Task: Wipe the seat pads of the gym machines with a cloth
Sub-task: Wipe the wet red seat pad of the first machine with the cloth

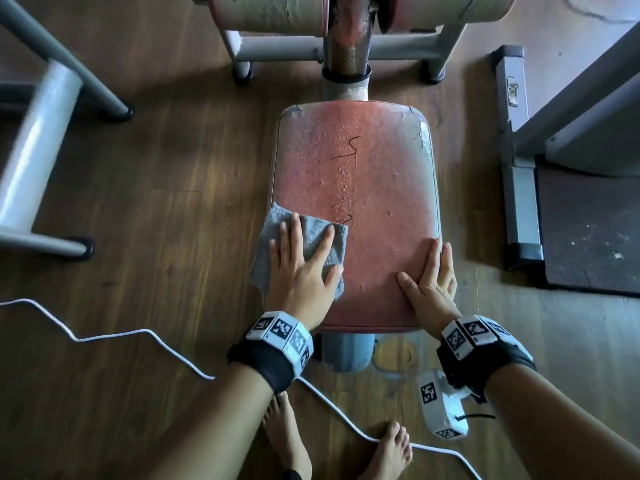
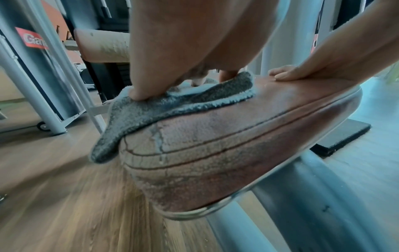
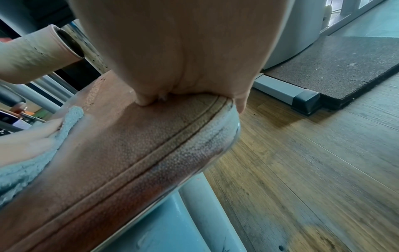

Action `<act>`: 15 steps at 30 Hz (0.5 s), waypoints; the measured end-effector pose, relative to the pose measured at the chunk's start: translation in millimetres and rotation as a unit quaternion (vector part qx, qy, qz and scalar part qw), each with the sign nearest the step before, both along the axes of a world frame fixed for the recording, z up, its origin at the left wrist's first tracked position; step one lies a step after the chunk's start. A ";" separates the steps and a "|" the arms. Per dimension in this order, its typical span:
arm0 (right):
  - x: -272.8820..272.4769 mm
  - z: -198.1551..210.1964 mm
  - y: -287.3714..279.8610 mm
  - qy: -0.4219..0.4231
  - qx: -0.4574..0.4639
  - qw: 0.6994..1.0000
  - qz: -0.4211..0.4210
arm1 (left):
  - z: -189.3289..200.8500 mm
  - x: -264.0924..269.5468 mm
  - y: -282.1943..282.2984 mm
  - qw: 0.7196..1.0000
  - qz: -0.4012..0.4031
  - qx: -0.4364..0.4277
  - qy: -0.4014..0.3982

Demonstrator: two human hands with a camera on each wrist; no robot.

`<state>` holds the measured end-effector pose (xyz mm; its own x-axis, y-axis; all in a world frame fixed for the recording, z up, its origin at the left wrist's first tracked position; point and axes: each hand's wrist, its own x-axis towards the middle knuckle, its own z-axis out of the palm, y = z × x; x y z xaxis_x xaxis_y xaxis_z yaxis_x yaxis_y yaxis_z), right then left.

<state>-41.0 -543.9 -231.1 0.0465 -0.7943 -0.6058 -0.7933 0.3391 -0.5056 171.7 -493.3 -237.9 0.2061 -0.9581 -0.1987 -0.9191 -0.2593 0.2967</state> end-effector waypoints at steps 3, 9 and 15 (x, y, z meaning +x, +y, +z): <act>0.6 1.3 -0.1 -0.003 -0.002 1.000 -0.001 | 3.2 -7.6 19.5 1.000 -0.011 -0.015 -0.002; 2.0 2.5 -0.3 -0.003 -0.004 1.000 -0.003 | 2.3 -3.8 3.0 0.999 -0.039 -0.001 -0.011; 2.1 4.8 -0.5 -0.001 0.005 1.000 -0.001 | 7.1 -9.9 9.7 0.999 -0.030 -0.015 0.005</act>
